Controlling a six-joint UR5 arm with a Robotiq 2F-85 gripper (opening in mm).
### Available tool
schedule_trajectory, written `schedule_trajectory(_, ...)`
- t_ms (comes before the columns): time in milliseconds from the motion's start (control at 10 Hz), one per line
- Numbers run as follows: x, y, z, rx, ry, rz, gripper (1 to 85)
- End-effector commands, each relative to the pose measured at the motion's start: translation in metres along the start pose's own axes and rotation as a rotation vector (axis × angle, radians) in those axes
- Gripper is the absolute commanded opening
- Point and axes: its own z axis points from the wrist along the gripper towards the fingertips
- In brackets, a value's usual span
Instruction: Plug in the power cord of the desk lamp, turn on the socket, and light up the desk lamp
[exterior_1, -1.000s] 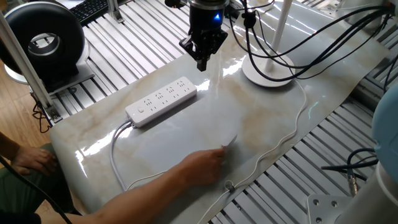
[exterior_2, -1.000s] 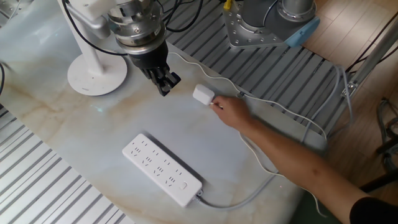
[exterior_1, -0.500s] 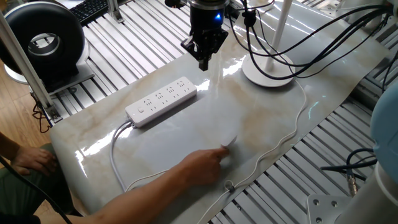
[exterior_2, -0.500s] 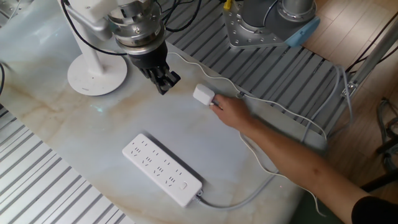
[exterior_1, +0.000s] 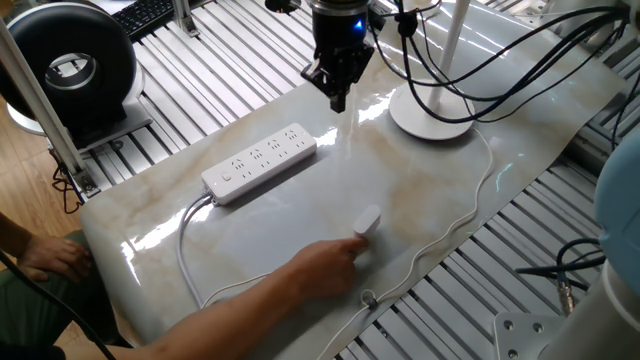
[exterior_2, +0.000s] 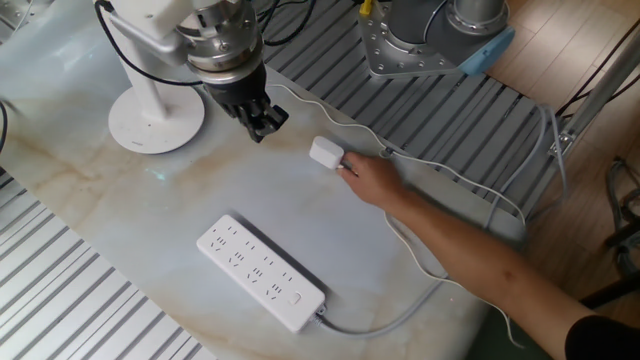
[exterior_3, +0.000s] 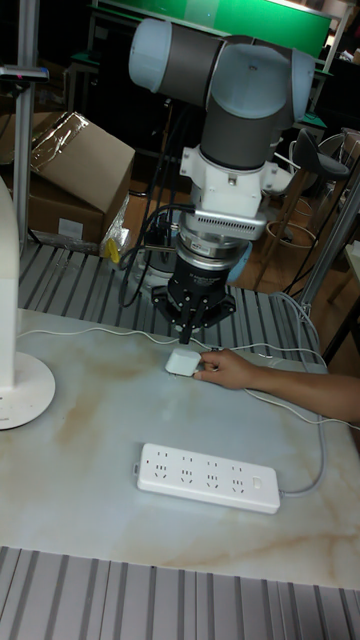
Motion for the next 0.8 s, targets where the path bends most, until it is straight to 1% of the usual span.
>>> schedule_trajectory(0,0.002,-0.005,0.000,0.004,-0.002,-0.074,49.7)
schedule_trajectory(100,0.002,-0.011,0.002,0.020,-0.005,-0.095,49.7)
schedule_trajectory(200,0.000,-0.017,0.008,0.017,-0.036,-0.119,49.7)
schedule_trajectory(300,0.003,-0.015,0.014,-0.011,-0.048,-0.143,53.0)
schedule_trajectory(400,0.003,-0.013,0.011,-0.005,-0.032,-0.121,54.7)
schedule_trajectory(500,0.002,-0.009,0.008,0.005,-0.012,-0.078,53.0)
schedule_trajectory(600,0.005,-0.013,0.008,0.034,0.003,-0.053,48.7)
schedule_trajectory(700,0.009,-0.010,0.009,0.022,0.022,-0.051,47.0)
